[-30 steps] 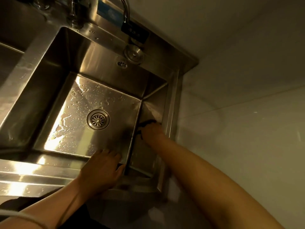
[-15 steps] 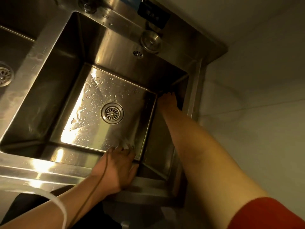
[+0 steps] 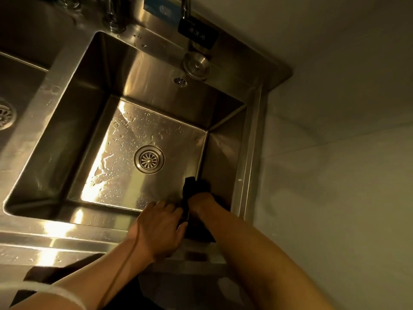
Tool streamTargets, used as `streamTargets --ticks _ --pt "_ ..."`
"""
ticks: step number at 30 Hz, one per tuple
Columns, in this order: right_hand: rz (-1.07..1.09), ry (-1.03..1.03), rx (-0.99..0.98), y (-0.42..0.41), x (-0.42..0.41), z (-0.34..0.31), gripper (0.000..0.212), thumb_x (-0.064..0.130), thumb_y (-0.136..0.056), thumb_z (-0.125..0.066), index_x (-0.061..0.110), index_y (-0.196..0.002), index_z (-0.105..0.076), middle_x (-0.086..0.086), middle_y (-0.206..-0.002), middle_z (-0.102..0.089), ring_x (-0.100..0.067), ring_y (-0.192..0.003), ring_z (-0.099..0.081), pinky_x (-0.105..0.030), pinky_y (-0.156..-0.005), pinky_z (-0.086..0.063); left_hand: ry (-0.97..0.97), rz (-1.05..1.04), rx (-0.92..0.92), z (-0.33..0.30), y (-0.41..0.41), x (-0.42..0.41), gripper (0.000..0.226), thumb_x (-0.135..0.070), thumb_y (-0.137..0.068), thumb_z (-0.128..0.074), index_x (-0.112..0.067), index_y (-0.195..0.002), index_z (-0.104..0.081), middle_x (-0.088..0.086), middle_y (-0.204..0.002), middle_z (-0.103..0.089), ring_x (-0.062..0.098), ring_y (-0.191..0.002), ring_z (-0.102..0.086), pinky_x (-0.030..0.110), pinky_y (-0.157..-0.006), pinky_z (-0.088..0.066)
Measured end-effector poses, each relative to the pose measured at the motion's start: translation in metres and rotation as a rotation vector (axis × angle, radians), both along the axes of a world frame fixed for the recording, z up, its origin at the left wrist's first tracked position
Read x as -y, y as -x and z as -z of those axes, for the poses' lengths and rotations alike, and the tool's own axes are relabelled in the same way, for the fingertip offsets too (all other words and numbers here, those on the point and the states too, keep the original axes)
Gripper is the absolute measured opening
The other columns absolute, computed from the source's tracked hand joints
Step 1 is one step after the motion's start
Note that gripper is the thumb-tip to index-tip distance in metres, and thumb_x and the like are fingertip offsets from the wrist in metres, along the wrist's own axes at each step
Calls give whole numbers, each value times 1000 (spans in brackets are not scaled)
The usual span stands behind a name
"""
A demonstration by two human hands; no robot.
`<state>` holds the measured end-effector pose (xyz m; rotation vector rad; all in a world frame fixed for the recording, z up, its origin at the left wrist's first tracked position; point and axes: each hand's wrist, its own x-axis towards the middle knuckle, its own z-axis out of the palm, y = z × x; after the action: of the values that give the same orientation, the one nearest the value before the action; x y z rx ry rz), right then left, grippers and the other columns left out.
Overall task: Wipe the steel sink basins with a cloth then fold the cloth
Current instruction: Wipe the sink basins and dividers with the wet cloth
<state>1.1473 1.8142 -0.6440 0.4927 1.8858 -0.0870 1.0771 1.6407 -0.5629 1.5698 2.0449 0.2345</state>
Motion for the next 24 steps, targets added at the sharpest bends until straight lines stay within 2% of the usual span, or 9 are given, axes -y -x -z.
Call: streamTargets --ticks 2,4,6,10,13,17,20,22,24 --pt "14 43 -4 -3 4 -16 51 16 -97 -63 10 -144 -44 -14 -139 -55 -30 -120 -59 -39 -99 -53 -43 -6 17 0 1 2 44 -54 -97 -38 -27 -108 -71 -2 -104 -73 22 -99 -65 39 -84 -47" --pt "15 113 75 -9 5 -31 49 19 -98 -64 12 -144 -49 -11 -136 -60 -29 -119 -61 -40 -95 -54 -51 -18 66 -2 1 4 43 -52 -100 -38 -28 -117 -70 -3 -111 -72 21 -104 -64 39 -91 -48" --pt "42 101 64 -12 2 -47 44 22 -98 -64 13 -140 -55 -9 -132 -63 -29 -114 -64 -40 -89 -56 -61 -30 127 -6 5 5 42 -49 -103 -38 -30 -128 -65 -5 -121 -69 19 -113 -61 39 -99 -44" --pt "107 11 -160 -6 -13 -62 32 29 -96 -65 14 -124 -65 -9 -122 -66 -30 -108 -65 -44 -91 -56 -171 -56 182 -18 26 4 37 -41 -101 -45 -28 -130 -64 -6 -122 -68 21 -113 -60 41 -99 -44" --pt "341 -8 -359 9 -35 -72 26 27 -93 -68 20 -118 -68 -5 -114 -68 -24 -99 -66 -40 -85 -57 -216 -43 92 -28 61 -1 42 -41 -98 -36 -25 -122 -66 -3 -118 -68 24 -109 -62 43 -95 -45" --pt "571 33 -622 46 -47 -72 18 25 -92 -66 24 -110 -70 -3 -109 -70 -23 -98 -67 -33 -78 -53 -154 5 -35 -35 117 -9 59 -44 -94 -26 -19 -129 -67 5 -124 -69 30 -117 -62 48 -104 -43" --pt "636 -20 -792 74 -54 -60 25 13 -92 -61 16 -115 -71 -10 -114 -72 -29 -104 -68 -30 -76 -49 -182 -4 -144 -34 163 -10 50 -40 -93 -37 -16 -125 -67 7 -123 -68 33 -118 -60 53 -105 -42" --pt "721 -40 -916 95 -58 -52 25 13 -93 -59 13 -114 -72 -12 -113 -73 -31 -105 -69 -29 -79 -49 -150 -2 -255 -35 200 -8 50 -39 -93 -48 -16 -136 -61 10 -138 -61 34 -132 -51 58 -111 -37" --pt "845 -38 -1046 115 -63 -44 27 9 -93 -59 10 -116 -73 -14 -115 -73 -31 -108 -68 -29 -85 -50 -91 -19 -368 -36 235 -4 60 -38 -91 -58 -12 -146 -52 15 -152 -49 38 -146 -37 61 -118 -29"
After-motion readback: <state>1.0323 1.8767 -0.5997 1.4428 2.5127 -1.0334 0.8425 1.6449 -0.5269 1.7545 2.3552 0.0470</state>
